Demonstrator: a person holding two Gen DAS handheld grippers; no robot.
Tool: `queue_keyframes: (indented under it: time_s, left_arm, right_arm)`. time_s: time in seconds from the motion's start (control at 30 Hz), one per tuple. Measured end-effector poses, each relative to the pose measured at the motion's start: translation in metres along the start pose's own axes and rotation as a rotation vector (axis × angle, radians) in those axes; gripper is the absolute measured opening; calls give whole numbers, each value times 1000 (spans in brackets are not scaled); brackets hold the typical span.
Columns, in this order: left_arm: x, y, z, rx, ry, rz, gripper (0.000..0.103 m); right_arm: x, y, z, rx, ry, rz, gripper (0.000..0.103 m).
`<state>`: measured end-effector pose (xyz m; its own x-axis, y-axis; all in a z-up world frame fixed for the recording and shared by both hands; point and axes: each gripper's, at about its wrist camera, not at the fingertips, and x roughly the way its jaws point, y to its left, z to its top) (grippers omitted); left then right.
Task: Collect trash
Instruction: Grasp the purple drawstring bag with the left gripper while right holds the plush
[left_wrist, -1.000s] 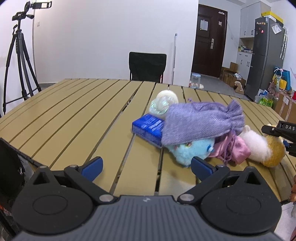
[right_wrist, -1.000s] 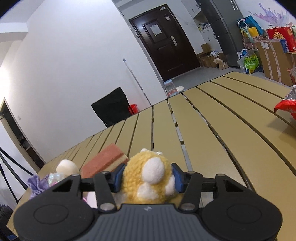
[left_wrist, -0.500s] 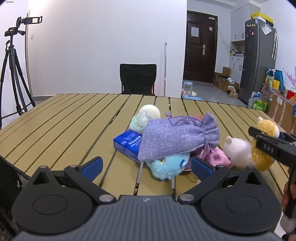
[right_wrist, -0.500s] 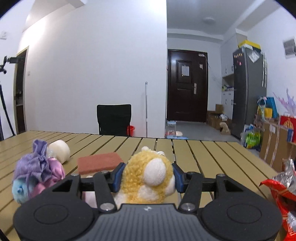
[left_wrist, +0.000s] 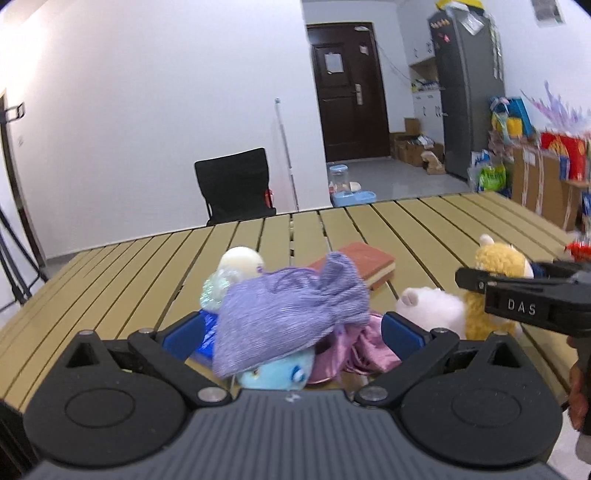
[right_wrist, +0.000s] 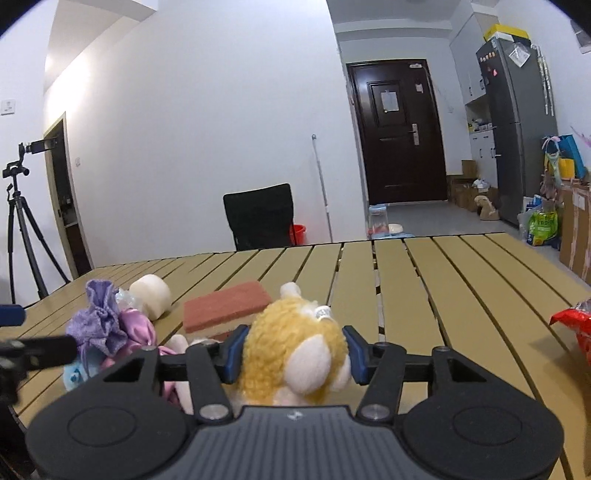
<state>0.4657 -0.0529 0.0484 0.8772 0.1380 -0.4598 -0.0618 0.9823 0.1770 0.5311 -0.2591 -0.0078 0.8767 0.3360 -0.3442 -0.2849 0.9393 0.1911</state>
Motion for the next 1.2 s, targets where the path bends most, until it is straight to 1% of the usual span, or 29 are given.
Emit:
queue_keyframes:
  time_s: [0.17, 0.27, 0.37, 0.43, 0.47, 0.5, 0.57, 0.67, 0.8, 0.87, 0.9, 0.97, 1.0, 1.03, 1.07, 1.2]
  left_arm:
    - [18, -9, -2, 10, 5, 42, 103]
    - [31, -8, -3, 1, 17, 52, 103]
    - [46, 1, -2, -50, 52, 13, 103]
    - [56, 11, 0, -116, 90, -17, 103]
    - [59, 17, 0, -147, 98, -38, 101]
    - [60, 22, -1, -175, 99, -59, 97]
    - [61, 29, -2, -198, 100, -89, 80]
    - [58, 36, -3, -212, 96, -116, 70]
    - [48, 43, -5, -222, 76, -140, 62]
    - [41, 44, -5, -224, 65, -142, 53]
    - [39, 47, -5, -227, 58, -147, 50]
    - [35, 49, -4, -225, 49, -148, 38]
    - [33, 51, -4, -221, 43, -148, 35]
    - [29, 52, -4, -215, 36, -145, 28]
    - [26, 53, -4, -207, 28, -139, 25]
    - [10, 57, -5, -193, -3, -144, 20]
  right_arm:
    - [-2, 0, 5, 0, -24, -39, 51]
    - [1, -3, 7, 12, -20, -35, 51]
    - [1, -3, 7, 13, -19, -30, 51]
    - [4, -1, 8, 14, -18, -25, 51]
    - [7, 1, 10, 13, -18, -24, 51]
    - [7, 2, 10, 12, -18, -23, 51]
    - [8, 2, 10, 13, -19, -20, 51]
    - [9, 2, 11, 15, -20, -20, 51]
    - [6, -4, 9, 26, -23, -17, 51]
    - [3, -5, 9, 30, -26, -15, 51]
    - [2, -5, 9, 30, -28, -16, 51]
    - [1, -3, 9, 28, -31, -15, 51]
    - [0, -3, 10, 28, -34, -15, 51]
    - [-1, -2, 10, 28, -37, -16, 51]
    - [-2, -2, 10, 29, -41, -16, 51]
    - [-12, -1, 12, 28, -60, -18, 51]
